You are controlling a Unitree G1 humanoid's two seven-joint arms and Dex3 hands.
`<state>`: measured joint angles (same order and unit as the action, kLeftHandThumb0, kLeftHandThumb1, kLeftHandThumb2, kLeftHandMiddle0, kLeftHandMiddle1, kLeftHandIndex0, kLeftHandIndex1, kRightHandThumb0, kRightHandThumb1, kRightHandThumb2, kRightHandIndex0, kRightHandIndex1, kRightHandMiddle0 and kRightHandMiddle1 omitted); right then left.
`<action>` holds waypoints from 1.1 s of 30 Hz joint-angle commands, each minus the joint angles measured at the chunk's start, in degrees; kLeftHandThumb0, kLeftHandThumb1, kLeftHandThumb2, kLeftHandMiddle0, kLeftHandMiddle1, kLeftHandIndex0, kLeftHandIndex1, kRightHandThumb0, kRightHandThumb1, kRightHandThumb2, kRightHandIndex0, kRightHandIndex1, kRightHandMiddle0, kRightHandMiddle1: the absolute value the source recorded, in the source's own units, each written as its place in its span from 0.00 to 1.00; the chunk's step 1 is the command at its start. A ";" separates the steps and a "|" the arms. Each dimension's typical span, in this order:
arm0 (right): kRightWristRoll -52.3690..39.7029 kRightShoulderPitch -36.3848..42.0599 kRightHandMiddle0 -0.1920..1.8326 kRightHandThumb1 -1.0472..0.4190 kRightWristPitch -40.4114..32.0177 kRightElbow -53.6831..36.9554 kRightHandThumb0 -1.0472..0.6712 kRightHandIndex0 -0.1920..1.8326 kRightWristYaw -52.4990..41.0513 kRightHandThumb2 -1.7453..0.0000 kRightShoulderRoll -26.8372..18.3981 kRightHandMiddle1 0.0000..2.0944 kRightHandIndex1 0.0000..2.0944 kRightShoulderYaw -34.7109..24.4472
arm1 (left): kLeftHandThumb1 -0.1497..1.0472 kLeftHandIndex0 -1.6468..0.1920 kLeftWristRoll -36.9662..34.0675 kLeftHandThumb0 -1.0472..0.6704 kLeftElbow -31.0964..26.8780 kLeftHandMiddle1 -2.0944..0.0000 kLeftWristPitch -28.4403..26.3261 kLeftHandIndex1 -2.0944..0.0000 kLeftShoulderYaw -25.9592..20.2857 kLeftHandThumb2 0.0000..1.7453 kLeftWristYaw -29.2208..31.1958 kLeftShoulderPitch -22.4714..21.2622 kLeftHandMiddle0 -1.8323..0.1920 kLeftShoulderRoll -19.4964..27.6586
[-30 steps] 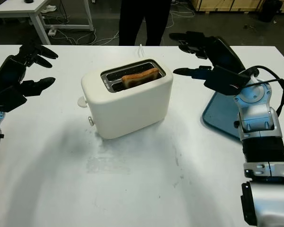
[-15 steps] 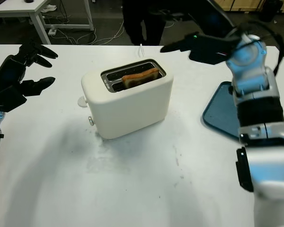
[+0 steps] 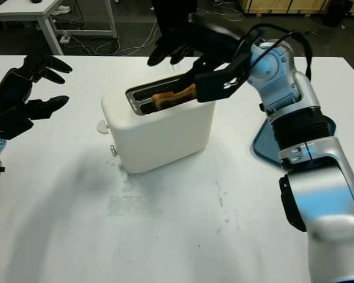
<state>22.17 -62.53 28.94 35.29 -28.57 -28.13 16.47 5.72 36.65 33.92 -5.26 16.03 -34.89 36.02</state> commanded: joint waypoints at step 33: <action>10.39 -1.03 0.61 0.24 0.78 6.57 0.43 0.50 3.27 1.00 0.16 0.01 0.38 7.34 | 0.89 0.90 -0.59 0.00 0.91 0.27 1.33 0.34 -0.23 0.21 -0.03 0.22 0.91 -0.13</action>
<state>31.58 -63.56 29.81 41.64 -24.03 -27.61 22.90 5.41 36.97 34.26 -5.33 15.96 -34.77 36.01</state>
